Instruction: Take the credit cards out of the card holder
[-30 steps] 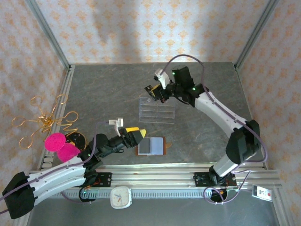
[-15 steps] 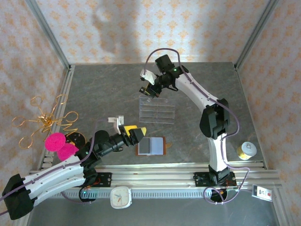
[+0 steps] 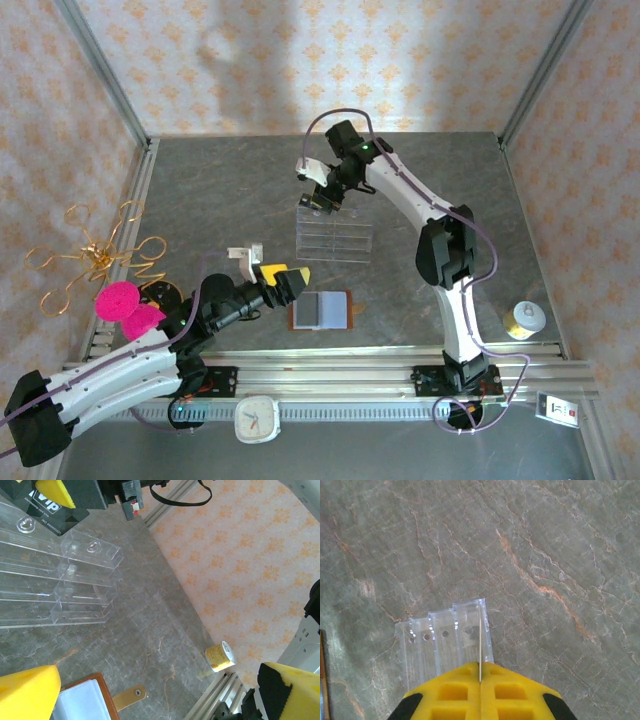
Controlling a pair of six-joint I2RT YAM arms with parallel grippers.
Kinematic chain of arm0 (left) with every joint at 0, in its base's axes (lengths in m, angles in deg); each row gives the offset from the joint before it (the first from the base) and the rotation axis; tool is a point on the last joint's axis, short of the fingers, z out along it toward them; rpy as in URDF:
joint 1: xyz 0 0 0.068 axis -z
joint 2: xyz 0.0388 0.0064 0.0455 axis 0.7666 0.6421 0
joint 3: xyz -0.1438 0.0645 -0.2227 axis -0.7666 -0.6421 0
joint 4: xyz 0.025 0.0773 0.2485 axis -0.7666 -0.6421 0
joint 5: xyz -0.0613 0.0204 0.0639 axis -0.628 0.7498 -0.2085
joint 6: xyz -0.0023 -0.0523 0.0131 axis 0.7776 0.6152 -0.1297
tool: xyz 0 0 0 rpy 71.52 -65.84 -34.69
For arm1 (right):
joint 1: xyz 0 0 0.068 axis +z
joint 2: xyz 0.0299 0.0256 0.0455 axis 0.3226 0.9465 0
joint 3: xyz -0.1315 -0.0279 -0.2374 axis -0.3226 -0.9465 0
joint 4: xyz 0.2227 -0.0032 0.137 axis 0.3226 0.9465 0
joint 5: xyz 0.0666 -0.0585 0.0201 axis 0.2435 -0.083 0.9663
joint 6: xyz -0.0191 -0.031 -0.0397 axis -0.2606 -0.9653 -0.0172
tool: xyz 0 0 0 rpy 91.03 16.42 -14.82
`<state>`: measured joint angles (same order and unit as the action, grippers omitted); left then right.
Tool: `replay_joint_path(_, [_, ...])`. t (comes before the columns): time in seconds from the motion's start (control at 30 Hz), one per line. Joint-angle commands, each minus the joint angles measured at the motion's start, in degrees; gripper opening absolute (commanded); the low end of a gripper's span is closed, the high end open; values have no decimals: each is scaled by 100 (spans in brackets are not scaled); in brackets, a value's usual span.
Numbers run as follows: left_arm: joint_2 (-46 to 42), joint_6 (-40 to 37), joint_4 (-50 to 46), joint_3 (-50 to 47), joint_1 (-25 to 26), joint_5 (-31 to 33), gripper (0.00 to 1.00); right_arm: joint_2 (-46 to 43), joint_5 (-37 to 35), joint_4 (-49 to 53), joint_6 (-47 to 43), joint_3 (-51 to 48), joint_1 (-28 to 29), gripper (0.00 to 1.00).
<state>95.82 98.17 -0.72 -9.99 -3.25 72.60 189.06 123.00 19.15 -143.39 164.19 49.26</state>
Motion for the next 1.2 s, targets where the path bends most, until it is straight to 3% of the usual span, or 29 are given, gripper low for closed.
replay_joint_path(0.0, [21, -143, -42, 138, -47, 92, 99, 108, -225, 91, -73, 98, -3, 0])
replay_joint_path(0.37, [20, -143, 26, 108, -103, 4, 99, 217, -274, 20, 7, 114, 33, 4])
replay_joint_path(0.53, [19, -126, 45, 99, -110, -28, 99, 201, -318, -231, 235, 125, 64, 32])
replay_joint_path(0.77, [-7, -16, 114, 30, -112, 58, 99, -255, -169, -1033, 954, -30, 66, 40])
replay_joint_path(0.87, [-41, 73, 178, -27, -115, 179, 99, -670, -21, -1628, 1450, -439, 67, 40])
replay_joint_path(1.0, [-120, 253, 614, -267, -112, 209, 99, -1433, 71, -3041, 2750, -1572, 66, 40])
replay_joint_path(1.17, [-183, 636, 980, -530, -111, 341, 99, -2450, -831, -5086, 5063, -3570, 89, 40])
